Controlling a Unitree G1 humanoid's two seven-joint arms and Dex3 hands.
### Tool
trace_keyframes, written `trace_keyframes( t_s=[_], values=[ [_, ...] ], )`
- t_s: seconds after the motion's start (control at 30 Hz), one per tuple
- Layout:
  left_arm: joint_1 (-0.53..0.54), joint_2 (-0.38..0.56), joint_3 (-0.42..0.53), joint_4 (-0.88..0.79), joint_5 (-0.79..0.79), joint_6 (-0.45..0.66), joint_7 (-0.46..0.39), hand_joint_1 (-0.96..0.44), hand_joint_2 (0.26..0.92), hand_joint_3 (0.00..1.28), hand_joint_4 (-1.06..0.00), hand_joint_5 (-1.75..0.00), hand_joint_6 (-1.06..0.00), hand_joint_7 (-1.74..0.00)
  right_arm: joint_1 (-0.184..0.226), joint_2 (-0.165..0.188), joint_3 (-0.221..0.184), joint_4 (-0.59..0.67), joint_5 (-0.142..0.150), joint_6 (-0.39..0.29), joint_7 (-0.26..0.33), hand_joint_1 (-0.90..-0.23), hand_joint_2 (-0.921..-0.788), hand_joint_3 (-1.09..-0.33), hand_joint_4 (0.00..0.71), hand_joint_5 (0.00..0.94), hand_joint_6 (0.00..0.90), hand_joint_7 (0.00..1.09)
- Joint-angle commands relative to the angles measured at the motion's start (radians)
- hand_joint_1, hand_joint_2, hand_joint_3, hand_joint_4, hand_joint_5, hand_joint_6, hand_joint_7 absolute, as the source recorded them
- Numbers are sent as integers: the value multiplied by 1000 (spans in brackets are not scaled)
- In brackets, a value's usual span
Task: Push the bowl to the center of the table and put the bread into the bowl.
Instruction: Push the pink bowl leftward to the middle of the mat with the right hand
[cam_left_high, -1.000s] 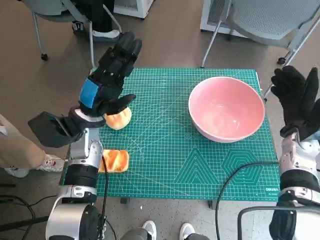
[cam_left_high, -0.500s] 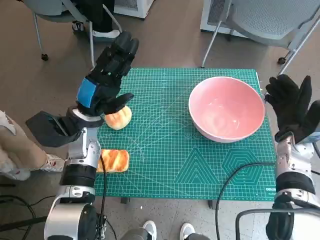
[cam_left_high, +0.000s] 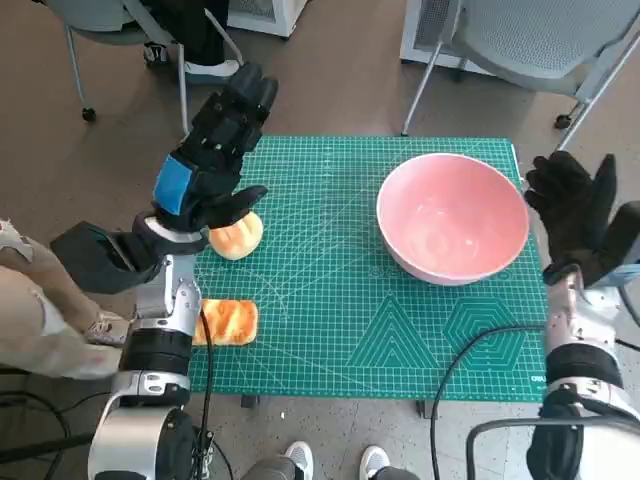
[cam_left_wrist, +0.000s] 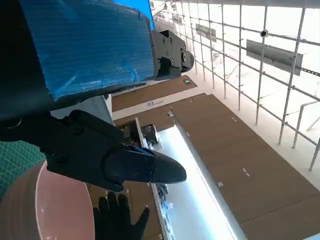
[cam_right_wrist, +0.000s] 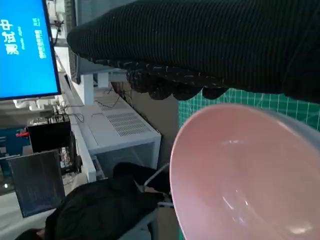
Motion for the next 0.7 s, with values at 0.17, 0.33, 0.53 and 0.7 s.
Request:
trace_keyframes(
  t_s=[0.17,0.33,0.53,0.7],
  values=[
    [9,6,5,-9,-3,8,-5,-660,921,199,-2,0,-172,-3,6,41,11,5,-5,3,2,-632,-921,-819,154,4,225,134],
    [9,8,6,-10,-4,12,-8,-659,921,199,-10,-4,-173,-4,2,61,17,4,-5,-2,9,-643,-921,-820,153,3,230,133],
    [12,10,8,-12,-5,13,-9,-657,921,200,-14,-5,-172,-3,-2,83,25,5,-4,-5,18,-636,-921,-817,148,0,228,129],
    [17,11,8,-25,-4,15,-4,-652,921,202,-12,-4,-173,-4,-2,102,30,6,-4,-8,25,-658,-921,-806,140,0,219,123]
  ],
)
